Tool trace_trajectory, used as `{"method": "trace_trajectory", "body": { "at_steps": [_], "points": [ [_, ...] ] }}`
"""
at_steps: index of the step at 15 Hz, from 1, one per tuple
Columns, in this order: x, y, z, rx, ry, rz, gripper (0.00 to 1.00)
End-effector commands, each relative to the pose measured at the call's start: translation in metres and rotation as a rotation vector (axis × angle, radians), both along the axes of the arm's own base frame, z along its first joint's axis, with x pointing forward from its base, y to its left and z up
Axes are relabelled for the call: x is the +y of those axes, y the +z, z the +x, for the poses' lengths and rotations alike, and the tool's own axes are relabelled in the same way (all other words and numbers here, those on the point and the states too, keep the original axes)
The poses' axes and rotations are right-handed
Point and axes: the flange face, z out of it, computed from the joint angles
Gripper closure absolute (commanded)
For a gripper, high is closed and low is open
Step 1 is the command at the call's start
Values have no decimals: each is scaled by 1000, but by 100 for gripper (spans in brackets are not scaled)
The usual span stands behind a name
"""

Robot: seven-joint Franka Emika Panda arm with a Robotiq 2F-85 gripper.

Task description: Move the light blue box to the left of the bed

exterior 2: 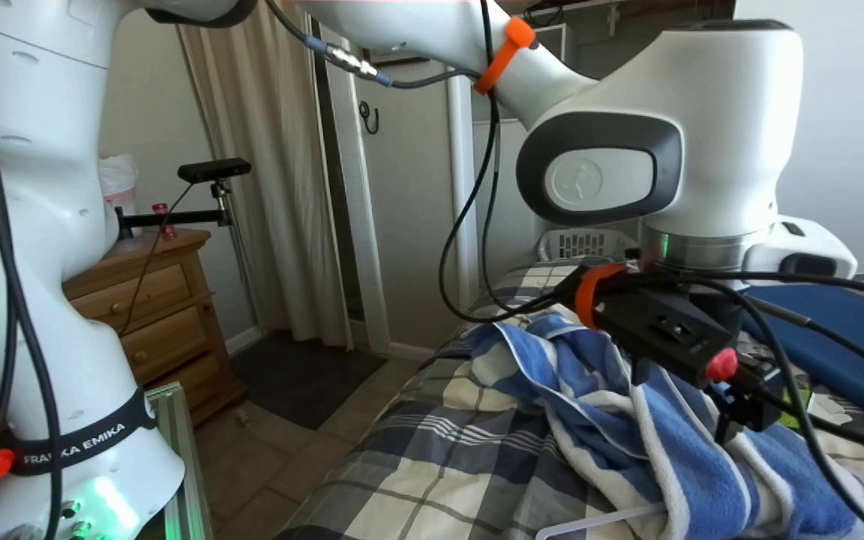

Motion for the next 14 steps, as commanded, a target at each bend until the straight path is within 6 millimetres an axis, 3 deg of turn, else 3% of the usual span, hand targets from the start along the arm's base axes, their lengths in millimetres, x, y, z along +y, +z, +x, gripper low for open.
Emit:
{"method": "trace_trajectory", "body": {
  "at_steps": [1, 9, 12, 13, 14],
  "points": [
    [-45, -20, 23, 5, -61, -109, 0],
    [-117, -84, 55, 179, -77, -412, 0],
    [-133, -102, 62, 208, -90, -438, 0],
    [-116, -94, 53, 186, -69, -406, 0],
    [-120, -100, 54, 192, -74, -411, 0]
  ]
}}
